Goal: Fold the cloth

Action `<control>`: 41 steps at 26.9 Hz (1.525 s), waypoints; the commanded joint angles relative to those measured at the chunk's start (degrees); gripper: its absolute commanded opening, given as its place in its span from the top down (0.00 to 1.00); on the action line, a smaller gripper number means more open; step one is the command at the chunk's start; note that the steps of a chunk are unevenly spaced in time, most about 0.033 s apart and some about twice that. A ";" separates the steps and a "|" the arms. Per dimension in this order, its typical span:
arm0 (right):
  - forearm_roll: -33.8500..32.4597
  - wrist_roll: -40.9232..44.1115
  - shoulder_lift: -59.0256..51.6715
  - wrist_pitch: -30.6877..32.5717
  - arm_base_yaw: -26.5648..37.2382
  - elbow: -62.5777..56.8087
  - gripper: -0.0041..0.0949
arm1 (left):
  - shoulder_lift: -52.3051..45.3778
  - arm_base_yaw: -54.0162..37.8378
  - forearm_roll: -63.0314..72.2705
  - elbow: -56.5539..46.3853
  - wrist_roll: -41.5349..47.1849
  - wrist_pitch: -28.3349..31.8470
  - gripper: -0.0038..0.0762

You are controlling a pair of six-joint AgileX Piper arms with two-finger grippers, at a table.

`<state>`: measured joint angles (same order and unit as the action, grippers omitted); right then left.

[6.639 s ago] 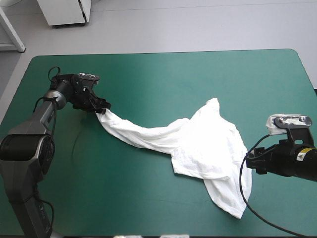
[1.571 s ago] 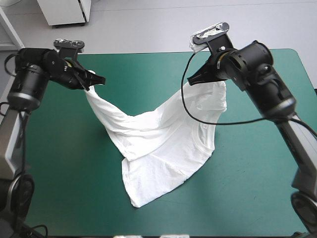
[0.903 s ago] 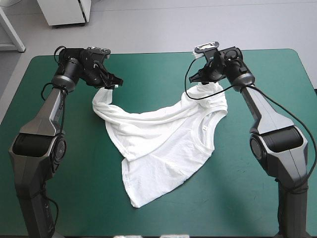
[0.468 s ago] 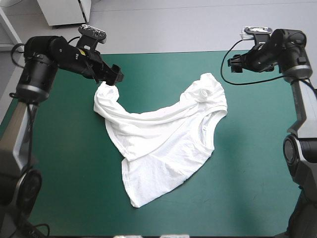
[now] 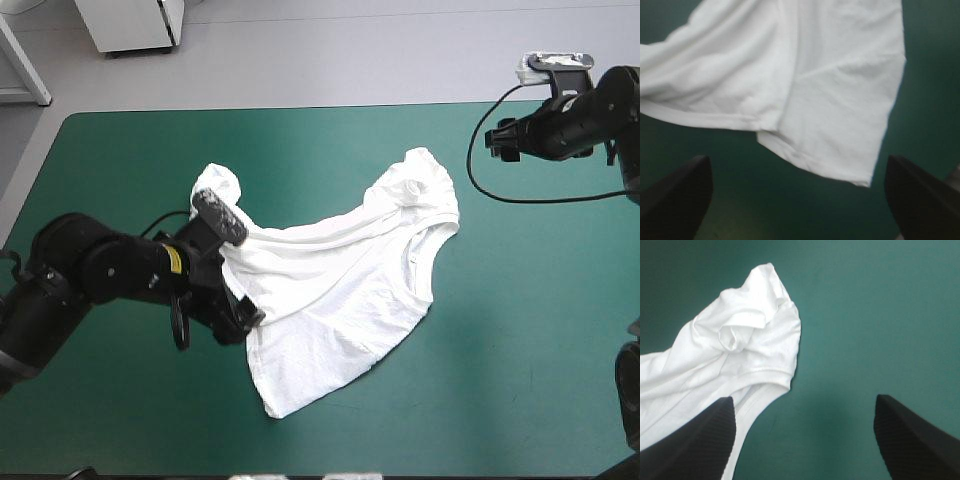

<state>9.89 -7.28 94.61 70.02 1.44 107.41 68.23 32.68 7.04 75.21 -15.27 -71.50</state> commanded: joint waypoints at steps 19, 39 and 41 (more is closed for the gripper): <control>-4.77 -0.66 -14.31 -2.66 -1.63 -18.55 0.25 | 6.31 19.99 1.52 -21.29 -1.21 11.55 0.11; -9.89 -2.02 0.16 -13.15 -9.04 -18.44 0.29 | 22.02 19.99 3.60 -22.19 0.51 18.33 0.96; -9.41 -1.82 4.24 -13.69 -9.04 -17.05 0.29 | 23.05 19.99 4.11 -22.19 0.42 17.89 0.96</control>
<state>0.49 -8.86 98.13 58.94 -7.56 87.70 90.20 52.04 4.61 53.35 -15.02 -53.44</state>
